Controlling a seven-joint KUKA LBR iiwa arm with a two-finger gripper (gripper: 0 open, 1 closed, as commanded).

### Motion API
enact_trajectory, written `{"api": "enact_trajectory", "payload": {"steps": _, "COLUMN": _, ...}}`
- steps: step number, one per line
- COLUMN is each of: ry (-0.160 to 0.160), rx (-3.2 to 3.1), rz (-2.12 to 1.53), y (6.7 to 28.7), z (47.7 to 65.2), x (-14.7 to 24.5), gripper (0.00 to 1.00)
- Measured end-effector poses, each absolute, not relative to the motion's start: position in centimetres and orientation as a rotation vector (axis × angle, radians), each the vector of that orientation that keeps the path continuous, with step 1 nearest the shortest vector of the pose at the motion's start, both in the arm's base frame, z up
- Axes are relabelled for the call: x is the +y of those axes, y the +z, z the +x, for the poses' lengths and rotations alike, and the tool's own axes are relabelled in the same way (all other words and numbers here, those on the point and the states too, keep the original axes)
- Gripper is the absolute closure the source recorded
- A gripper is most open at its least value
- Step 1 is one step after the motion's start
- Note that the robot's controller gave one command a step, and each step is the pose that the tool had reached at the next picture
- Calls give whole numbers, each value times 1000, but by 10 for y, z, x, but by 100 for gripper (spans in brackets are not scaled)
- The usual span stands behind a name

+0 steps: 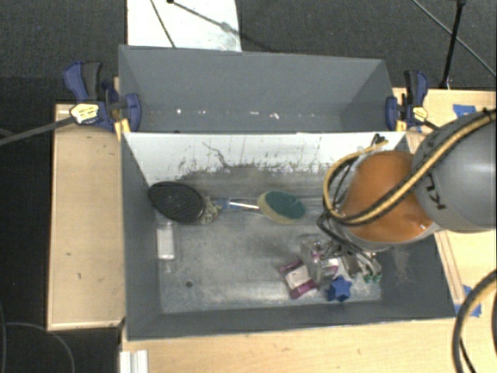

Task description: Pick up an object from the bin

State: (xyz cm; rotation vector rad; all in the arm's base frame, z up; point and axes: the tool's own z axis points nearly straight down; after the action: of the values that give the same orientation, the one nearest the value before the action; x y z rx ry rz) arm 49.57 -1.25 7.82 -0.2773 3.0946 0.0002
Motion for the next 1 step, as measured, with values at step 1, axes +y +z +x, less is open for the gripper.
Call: {"api": "enact_trajectory", "payload": {"steps": 1, "ry": 0, "rx": 3115, "rz": -281, "y": 72, "z": 490, "x": -14, "gripper": 0}}
